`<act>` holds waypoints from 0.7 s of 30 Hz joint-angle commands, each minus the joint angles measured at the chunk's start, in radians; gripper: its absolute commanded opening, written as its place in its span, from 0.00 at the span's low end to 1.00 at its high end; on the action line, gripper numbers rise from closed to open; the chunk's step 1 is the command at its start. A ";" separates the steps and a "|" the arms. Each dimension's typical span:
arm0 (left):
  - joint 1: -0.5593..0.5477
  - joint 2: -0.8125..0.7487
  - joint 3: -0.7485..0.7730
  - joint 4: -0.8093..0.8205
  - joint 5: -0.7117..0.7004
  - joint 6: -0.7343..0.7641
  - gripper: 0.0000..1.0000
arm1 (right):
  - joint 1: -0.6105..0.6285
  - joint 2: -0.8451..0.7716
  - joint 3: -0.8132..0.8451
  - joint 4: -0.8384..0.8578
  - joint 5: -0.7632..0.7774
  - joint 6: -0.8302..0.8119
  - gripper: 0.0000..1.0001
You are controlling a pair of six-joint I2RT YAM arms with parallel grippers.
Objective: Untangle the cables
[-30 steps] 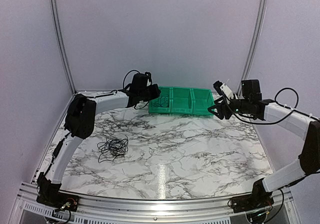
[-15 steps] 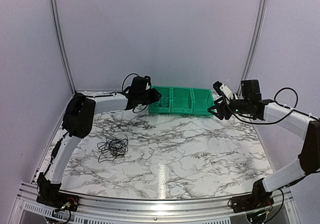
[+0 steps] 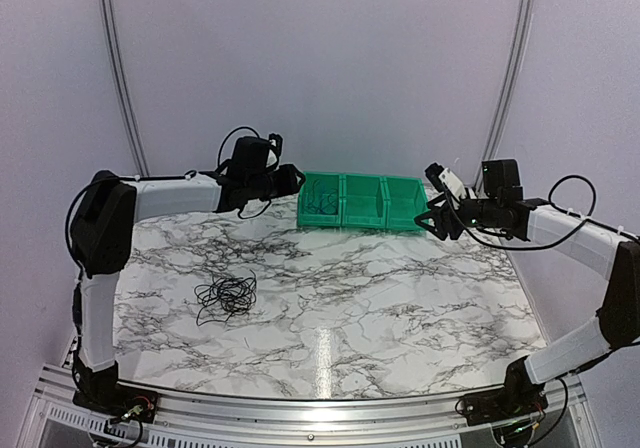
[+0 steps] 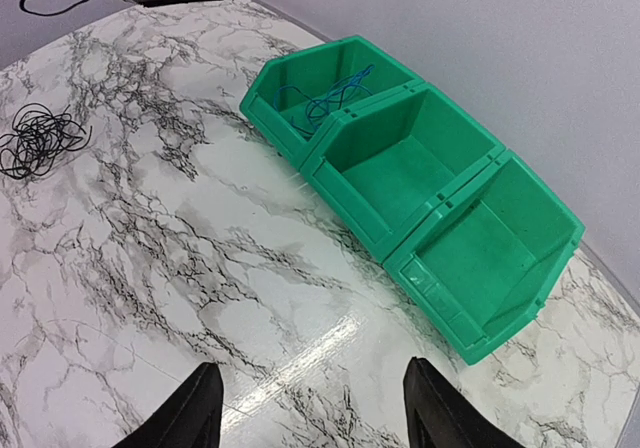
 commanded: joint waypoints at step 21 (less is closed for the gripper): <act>-0.104 -0.889 -0.655 -0.333 -0.594 0.334 0.78 | 0.432 0.442 0.450 -0.270 0.069 -0.134 0.48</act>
